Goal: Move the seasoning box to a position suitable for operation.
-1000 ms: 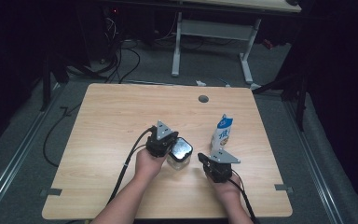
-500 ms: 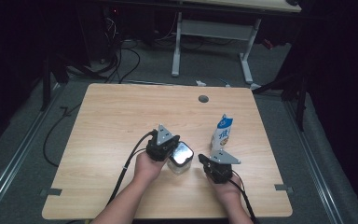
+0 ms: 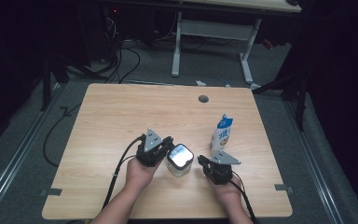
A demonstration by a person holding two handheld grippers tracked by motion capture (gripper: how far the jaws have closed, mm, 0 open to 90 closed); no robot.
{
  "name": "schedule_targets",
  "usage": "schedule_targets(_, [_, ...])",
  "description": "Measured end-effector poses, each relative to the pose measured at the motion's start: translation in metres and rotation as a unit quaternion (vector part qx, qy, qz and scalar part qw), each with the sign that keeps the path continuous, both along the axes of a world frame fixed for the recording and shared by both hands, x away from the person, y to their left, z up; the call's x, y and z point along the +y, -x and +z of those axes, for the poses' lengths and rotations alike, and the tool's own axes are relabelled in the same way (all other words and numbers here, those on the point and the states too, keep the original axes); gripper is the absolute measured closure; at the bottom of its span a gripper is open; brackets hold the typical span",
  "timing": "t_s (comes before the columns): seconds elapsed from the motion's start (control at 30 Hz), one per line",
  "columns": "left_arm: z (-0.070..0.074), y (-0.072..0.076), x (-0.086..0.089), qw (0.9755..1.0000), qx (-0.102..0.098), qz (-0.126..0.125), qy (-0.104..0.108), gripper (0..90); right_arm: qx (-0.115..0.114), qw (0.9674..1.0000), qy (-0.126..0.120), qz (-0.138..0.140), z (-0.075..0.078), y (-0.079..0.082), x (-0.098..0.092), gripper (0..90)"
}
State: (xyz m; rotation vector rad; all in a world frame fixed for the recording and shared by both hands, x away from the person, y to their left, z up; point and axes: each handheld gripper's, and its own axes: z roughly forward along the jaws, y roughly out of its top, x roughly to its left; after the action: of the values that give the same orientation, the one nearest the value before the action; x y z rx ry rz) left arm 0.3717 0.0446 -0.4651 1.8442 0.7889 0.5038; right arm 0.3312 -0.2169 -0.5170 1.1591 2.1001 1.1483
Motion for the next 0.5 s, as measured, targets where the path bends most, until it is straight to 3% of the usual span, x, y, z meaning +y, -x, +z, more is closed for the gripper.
schedule_targets(0.2, [-0.007, 0.000, 0.003, 0.9999, 0.001, -0.011, 0.007, 74.0, 0.008, 1.0000, 0.001, 0.001, -0.005, -0.001, 0.004, 77.5])
schedule_targets(0.5, [-0.011, -0.001, -0.001, 0.9998, 0.002, -0.017, 0.004, 78.7, 0.008, 0.9999, -0.001, -0.012, -0.002, 0.003, 0.000, 75.6])
